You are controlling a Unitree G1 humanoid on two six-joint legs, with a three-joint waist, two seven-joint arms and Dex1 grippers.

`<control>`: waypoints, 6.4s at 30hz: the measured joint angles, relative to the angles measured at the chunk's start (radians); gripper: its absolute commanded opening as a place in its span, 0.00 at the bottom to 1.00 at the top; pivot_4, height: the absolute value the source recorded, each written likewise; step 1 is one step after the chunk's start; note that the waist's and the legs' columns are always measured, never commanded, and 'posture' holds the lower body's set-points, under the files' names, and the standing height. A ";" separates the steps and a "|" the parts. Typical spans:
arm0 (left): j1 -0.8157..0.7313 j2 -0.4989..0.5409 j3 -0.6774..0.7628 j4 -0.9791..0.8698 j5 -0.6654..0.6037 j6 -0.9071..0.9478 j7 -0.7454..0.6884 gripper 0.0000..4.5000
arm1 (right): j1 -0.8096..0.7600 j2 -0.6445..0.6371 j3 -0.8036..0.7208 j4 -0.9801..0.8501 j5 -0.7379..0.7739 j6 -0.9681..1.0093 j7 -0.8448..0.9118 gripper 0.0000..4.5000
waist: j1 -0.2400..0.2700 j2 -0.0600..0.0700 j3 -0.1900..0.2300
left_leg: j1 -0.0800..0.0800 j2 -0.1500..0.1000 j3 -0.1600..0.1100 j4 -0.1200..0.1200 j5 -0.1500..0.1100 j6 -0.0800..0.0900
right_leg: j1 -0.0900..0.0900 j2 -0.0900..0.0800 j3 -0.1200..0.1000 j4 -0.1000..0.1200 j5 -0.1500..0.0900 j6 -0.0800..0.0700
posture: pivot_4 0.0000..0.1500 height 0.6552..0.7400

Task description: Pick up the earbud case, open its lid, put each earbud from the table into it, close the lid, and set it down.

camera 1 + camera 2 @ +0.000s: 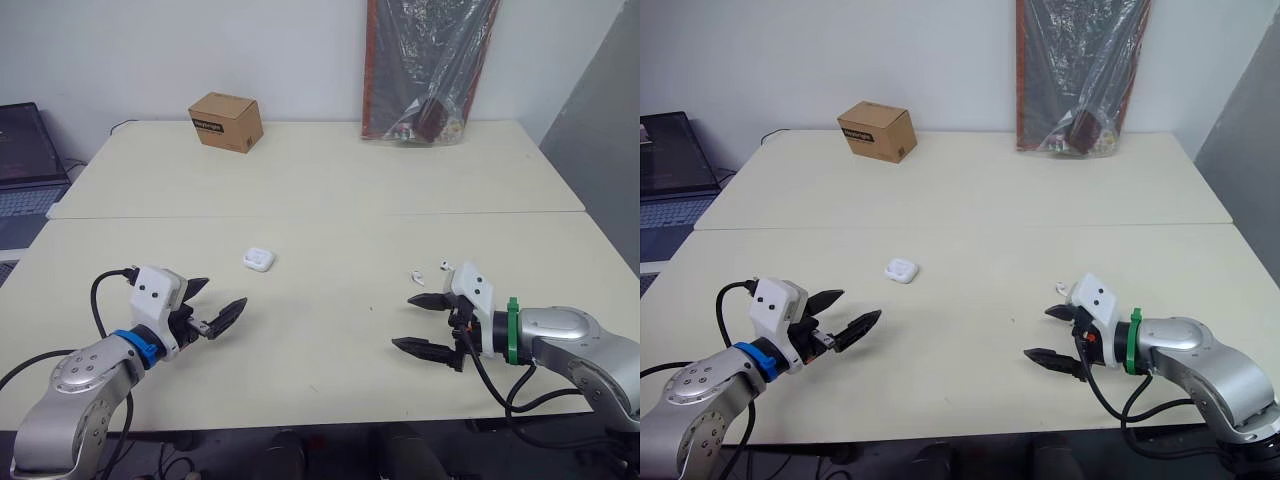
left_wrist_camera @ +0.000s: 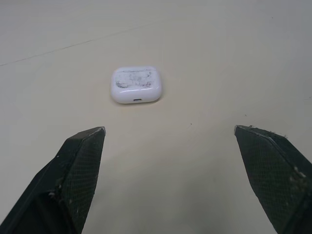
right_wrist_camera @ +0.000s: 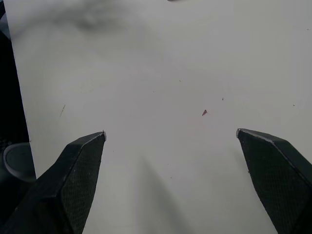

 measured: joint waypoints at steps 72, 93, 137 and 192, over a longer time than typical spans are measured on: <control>-0.532 -0.154 -0.321 0.479 0.256 0.121 0.190 0.99 | -0.327 0.064 0.039 -0.020 -0.049 -0.054 -0.044 1.00 | 0.000 0.000 0.000 | 0.000 -0.001 -0.002 0.000 0.000 0.000 | 0.001 0.000 -0.001 0.001 0.001 0.001 | 1.00 1.00; -0.550 -0.154 -0.323 0.518 0.285 0.085 0.130 0.61 | -0.311 0.061 0.039 -0.022 -0.045 -0.052 -0.044 1.00 | 0.000 0.000 0.000 | 0.000 -0.001 -0.002 0.000 0.000 0.000 | 0.001 0.000 -0.001 0.001 0.001 0.001 | 1.00 1.00; -0.674 -0.057 -0.452 0.387 0.340 -0.847 -0.371 0.61 | -0.652 0.482 -0.346 0.464 0.632 0.753 -0.624 1.00 | -0.004 0.001 0.000 | -0.003 0.000 -0.001 -0.001 0.000 0.000 | -0.002 0.000 -0.001 0.000 0.004 -0.004 | 1.00 1.00; -0.710 0.103 -0.437 0.271 0.100 -0.171 -0.506 1.00 | -0.684 0.192 -0.016 0.430 0.923 0.464 -0.789 0.18 | -0.011 0.002 0.001 | -0.014 0.001 -0.002 -0.001 0.000 0.001 | -0.013 0.003 -0.002 0.001 0.001 0.001 | 1.00 1.00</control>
